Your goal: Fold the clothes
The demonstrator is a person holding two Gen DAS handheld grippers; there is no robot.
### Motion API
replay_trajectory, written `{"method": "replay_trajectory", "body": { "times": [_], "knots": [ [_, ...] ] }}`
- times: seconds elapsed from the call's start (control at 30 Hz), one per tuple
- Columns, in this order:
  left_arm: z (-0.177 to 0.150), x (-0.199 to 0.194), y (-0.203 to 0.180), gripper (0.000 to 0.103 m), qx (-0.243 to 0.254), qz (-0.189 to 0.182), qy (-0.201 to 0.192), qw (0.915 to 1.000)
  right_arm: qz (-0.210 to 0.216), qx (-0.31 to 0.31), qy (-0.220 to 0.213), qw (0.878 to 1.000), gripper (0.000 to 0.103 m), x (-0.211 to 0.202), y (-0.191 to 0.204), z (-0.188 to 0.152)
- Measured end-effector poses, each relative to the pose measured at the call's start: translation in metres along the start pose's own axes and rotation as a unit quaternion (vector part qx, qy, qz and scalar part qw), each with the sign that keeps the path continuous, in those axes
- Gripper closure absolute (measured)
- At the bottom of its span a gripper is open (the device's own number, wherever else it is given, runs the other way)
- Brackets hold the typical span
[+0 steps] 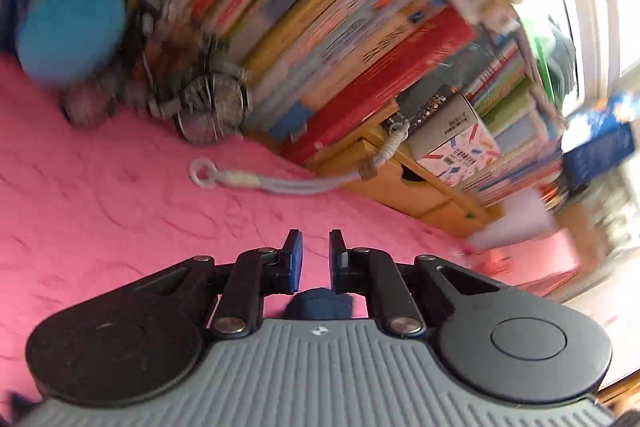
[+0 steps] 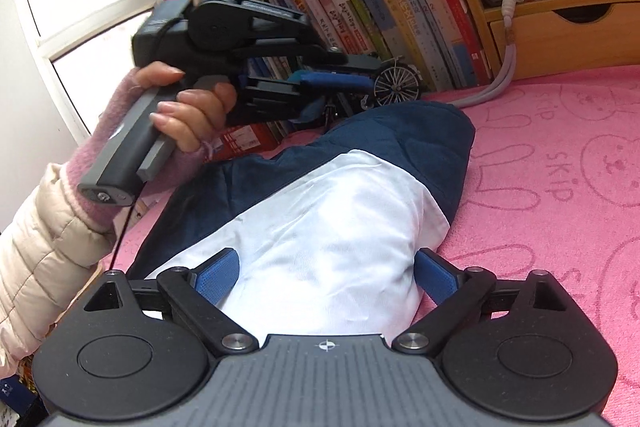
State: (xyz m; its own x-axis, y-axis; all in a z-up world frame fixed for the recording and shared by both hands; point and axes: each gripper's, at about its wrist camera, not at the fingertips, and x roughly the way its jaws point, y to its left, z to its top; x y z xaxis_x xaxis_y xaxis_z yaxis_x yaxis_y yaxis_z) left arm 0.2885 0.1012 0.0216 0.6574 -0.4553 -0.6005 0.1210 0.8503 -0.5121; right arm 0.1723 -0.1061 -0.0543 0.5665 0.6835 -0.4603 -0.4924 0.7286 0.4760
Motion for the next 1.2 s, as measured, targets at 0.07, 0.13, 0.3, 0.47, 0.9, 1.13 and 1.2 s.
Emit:
{"method": "replay_trajectory", "body": {
  "times": [0.07,0.13,0.3,0.47,0.9,1.13,1.2],
  "knots": [
    [-0.025,-0.029,-0.029,0.077,0.108,0.093,-0.061,0.9879,-0.002,0.002,-0.001,1.000,0.006,0.000,0.000,0.000],
    [-0.063,-0.052,-0.045,0.076,0.198,0.171,-0.113,0.9585,-0.004,0.005,-0.002,1.000,0.006,-0.001,-0.001,-0.001],
    [-0.136,-0.070,-0.036,0.073,0.293,0.254,-0.092,0.9171,-0.004,0.036,-0.017,0.999,0.006,-0.007,-0.012,0.001],
    [-0.145,-0.076,0.006,0.070,0.203,0.236,-0.105,0.9446,0.008,0.138,-0.046,0.989,0.014,-0.023,-0.046,0.009],
    [-0.152,-0.101,0.040,0.038,0.091,0.166,-0.144,0.9712,-0.139,0.085,0.110,0.980,0.027,0.029,0.002,0.081],
    [-0.178,-0.136,0.026,0.033,0.145,0.162,-0.172,0.9608,-0.258,-0.026,0.068,0.964,0.073,0.059,0.014,0.105],
    [-0.189,-0.144,0.023,0.032,0.163,0.170,-0.162,0.9583,-0.264,-0.012,0.058,0.963,0.064,0.048,0.014,0.110]
  ]
}}
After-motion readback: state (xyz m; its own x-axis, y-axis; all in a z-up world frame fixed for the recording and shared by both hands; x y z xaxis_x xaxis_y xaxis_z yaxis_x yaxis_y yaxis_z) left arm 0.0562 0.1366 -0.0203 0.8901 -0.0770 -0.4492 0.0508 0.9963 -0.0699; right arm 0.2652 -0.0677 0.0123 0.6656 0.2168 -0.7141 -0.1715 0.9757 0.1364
